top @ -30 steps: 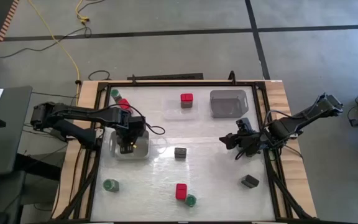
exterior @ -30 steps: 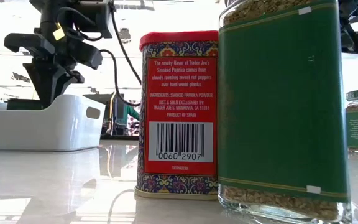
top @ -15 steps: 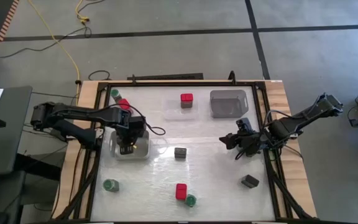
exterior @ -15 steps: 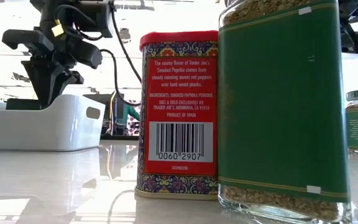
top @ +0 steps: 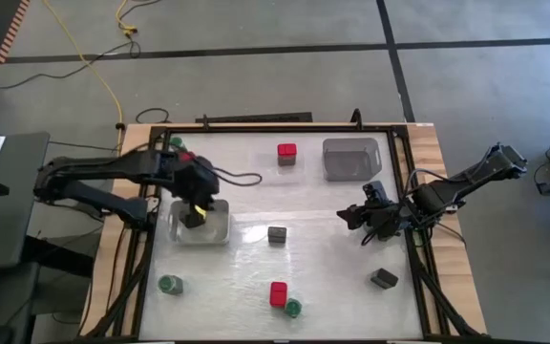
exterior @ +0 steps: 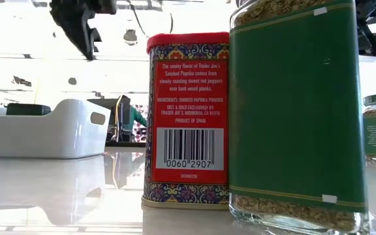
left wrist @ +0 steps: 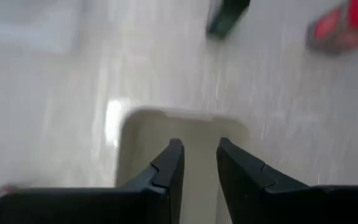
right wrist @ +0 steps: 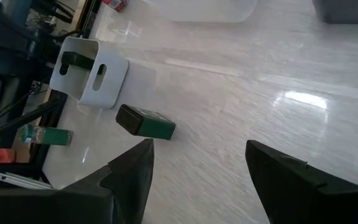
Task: Sort spices by type
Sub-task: Put the green seasoning bottle into the black bin
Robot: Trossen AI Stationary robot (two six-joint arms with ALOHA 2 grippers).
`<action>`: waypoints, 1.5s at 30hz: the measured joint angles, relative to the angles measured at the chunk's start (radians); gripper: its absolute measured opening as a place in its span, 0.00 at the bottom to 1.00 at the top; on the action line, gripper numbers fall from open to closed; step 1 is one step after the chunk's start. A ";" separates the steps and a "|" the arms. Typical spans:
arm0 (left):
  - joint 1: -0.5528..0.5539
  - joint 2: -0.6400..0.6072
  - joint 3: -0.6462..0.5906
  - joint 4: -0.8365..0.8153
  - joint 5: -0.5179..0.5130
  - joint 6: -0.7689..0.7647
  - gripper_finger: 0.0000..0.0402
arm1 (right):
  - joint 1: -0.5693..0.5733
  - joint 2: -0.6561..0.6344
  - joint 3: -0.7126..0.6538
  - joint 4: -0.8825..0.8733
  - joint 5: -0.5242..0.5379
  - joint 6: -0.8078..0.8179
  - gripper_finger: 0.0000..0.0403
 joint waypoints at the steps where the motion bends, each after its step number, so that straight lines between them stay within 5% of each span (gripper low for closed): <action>1: 0.000 -0.017 0.005 0.008 -0.010 -0.001 0.22 | 0.000 0.000 0.000 -0.001 0.000 0.000 0.69; 7: 0.000 -0.092 0.007 0.062 -0.149 0.104 0.22 | -0.001 0.000 0.000 -0.015 0.000 0.000 0.69; 15: -0.006 -0.129 -0.034 0.111 -0.128 -0.005 0.22 | -0.061 0.000 0.000 -0.001 0.000 -0.043 0.69; 27: -0.100 -0.189 -0.389 0.763 -0.084 -0.088 0.22 | -0.191 0.000 0.000 0.040 -0.002 -0.176 0.70; 45: -0.134 -0.233 -0.444 0.796 -0.085 -0.030 0.22 | -0.368 0.042 0.000 0.091 -0.006 -0.314 0.70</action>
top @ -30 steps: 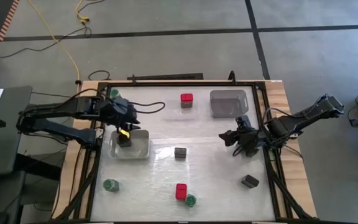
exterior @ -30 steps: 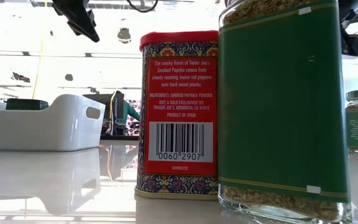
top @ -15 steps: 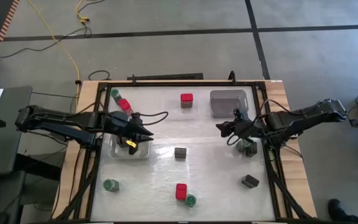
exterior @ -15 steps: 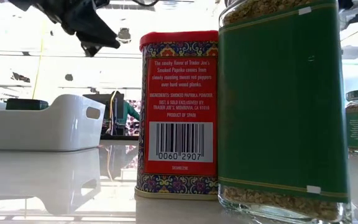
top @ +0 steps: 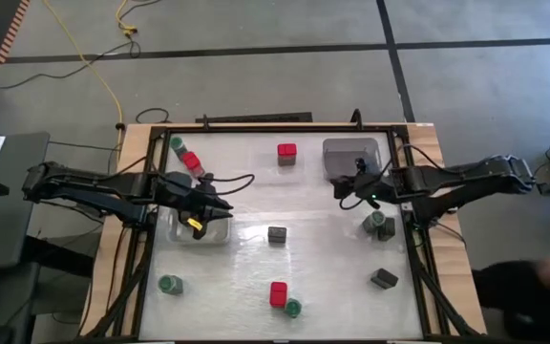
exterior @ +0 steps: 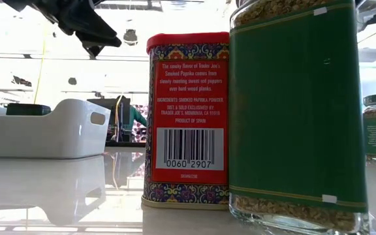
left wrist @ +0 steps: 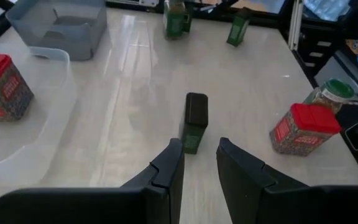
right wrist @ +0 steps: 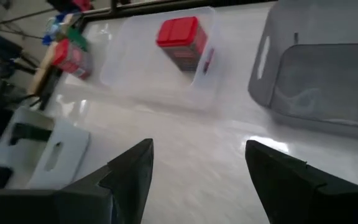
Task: Sort spices by type
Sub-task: Put the green seasoning bottle into the black bin
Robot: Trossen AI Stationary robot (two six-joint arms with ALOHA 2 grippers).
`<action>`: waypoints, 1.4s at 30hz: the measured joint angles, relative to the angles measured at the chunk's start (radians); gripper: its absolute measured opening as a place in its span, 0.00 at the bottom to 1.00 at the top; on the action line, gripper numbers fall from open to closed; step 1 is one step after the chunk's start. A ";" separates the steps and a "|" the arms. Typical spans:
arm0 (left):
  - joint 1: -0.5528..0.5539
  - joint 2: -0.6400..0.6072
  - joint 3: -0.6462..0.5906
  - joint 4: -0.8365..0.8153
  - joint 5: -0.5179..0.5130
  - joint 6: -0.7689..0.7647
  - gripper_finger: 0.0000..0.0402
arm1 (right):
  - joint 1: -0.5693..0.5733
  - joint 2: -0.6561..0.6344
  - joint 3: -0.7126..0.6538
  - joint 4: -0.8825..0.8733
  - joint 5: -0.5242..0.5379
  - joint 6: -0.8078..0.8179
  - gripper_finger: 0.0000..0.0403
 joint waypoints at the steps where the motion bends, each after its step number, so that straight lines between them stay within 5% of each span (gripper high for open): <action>1: 0.000 0.000 0.000 -0.002 0.000 0.006 0.22 | -0.007 0.012 0.000 0.001 0.000 0.000 0.70; 17: 0.001 0.001 0.000 -0.037 -0.048 0.008 0.22 | -0.085 0.200 0.000 0.148 -0.009 0.074 0.70; 25: 0.001 0.001 0.000 -0.037 -0.048 -0.015 0.22 | -0.172 0.160 0.000 0.145 -0.219 -0.226 0.74; 34: 0.001 0.001 0.000 -0.037 -0.051 -0.069 0.22 | -0.275 0.057 0.000 0.136 -0.362 -0.536 0.98; 42: 0.001 0.001 0.000 -0.037 -0.053 -0.140 0.22 | -0.292 -0.084 0.000 0.034 -0.424 -0.768 0.91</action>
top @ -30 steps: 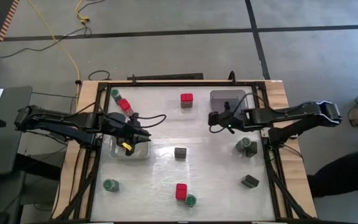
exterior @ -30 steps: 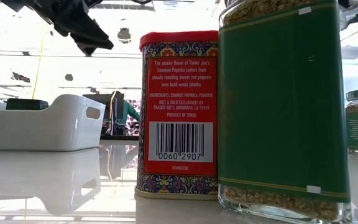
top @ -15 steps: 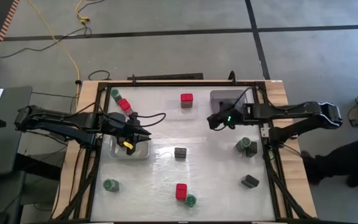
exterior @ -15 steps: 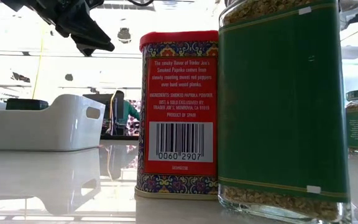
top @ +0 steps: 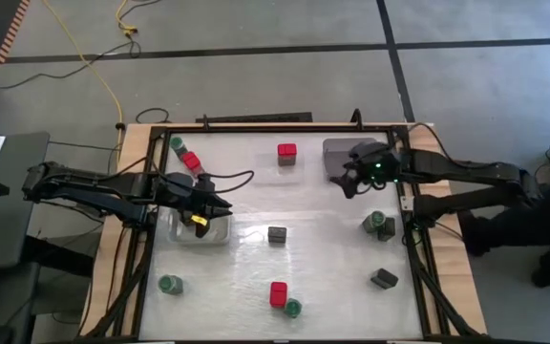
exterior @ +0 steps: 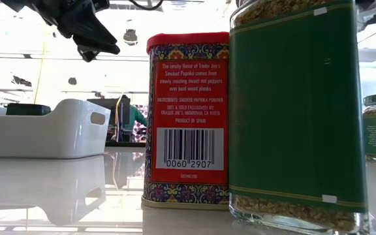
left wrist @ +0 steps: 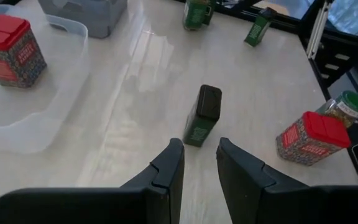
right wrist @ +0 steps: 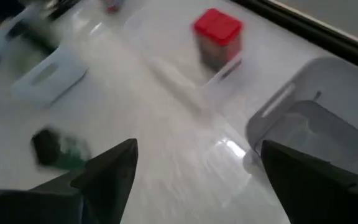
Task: Sort spices by type
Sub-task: Put the green seasoning bottle into the black bin
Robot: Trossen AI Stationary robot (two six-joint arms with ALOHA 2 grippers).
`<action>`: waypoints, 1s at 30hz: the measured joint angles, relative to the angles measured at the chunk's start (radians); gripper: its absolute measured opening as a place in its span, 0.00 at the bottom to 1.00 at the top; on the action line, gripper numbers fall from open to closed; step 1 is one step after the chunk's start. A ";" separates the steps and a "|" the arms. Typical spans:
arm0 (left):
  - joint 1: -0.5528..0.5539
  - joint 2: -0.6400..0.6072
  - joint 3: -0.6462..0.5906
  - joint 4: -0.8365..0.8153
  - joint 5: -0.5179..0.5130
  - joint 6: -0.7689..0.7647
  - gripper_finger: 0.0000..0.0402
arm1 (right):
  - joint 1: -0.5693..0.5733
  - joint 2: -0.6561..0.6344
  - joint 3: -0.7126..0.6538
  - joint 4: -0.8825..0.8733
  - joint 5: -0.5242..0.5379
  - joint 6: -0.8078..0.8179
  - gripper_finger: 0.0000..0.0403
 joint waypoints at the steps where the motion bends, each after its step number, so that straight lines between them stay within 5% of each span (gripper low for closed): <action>1: 0.000 0.000 0.000 0.000 0.000 -0.009 0.22 | -0.003 -0.015 0.000 -0.009 -0.043 -0.046 0.91; 6: 0.000 0.000 0.001 0.000 -0.002 -0.035 0.22 | 0.010 -0.055 0.017 -0.161 -0.261 -0.275 0.90; 17: 0.000 0.000 0.001 0.000 -0.003 -0.035 0.22 | 0.153 0.071 0.085 -0.615 -0.265 -0.473 0.90; 30: 0.000 0.000 0.001 -0.019 -0.003 -0.035 0.22 | 0.313 0.212 0.082 -0.630 -0.206 -0.549 0.90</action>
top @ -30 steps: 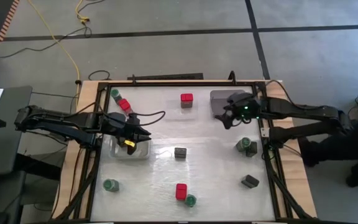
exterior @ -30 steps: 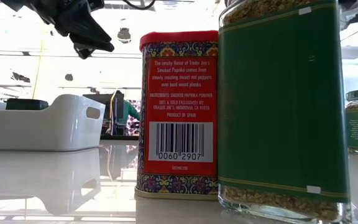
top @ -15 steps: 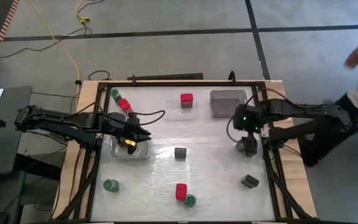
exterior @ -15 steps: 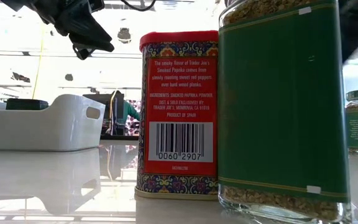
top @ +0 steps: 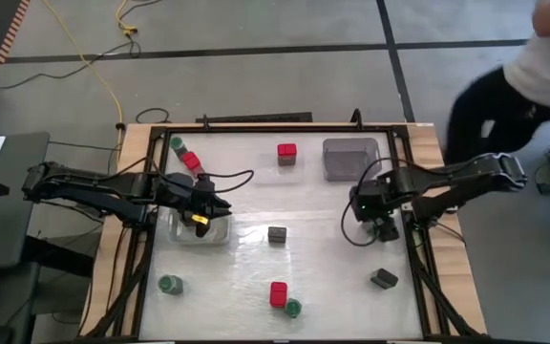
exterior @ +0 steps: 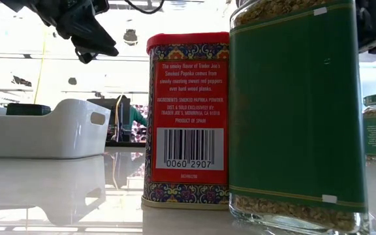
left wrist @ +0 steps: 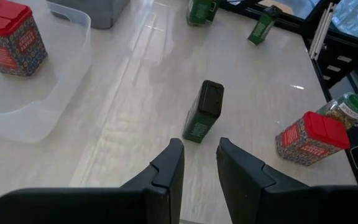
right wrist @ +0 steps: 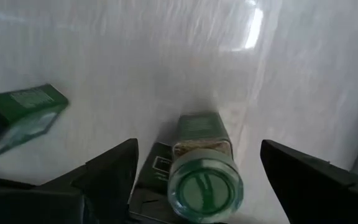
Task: Sort spices by type
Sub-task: Put the green seasoning bottle into the black bin
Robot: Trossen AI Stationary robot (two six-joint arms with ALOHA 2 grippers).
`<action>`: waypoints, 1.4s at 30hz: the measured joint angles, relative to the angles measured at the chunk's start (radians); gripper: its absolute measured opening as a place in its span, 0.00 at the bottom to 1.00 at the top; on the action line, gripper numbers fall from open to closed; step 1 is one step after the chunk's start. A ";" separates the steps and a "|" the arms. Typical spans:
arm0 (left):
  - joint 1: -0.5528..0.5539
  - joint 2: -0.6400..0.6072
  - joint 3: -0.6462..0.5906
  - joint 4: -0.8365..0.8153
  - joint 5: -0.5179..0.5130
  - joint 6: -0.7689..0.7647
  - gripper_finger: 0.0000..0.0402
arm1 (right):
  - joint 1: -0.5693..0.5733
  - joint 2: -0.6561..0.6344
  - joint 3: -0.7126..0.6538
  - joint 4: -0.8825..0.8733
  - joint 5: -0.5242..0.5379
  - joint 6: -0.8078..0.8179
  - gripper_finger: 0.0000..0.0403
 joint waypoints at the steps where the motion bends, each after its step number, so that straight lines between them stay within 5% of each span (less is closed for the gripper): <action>1: 0.000 0.000 0.000 0.000 0.000 0.000 0.22 | 0.006 0.012 -0.004 -0.004 0.008 -0.011 0.90; 15: 0.000 0.000 0.000 -0.018 0.000 0.001 0.22 | 0.025 0.069 -0.100 0.005 0.054 -0.045 0.89; 31: 0.000 0.000 0.000 -0.018 0.000 0.000 0.22 | 0.025 0.070 -0.100 0.028 0.058 -0.075 0.55; 42: 0.000 0.000 0.000 -0.018 -0.007 0.000 0.22 | -0.023 -0.012 -0.040 -0.028 0.082 -0.083 0.55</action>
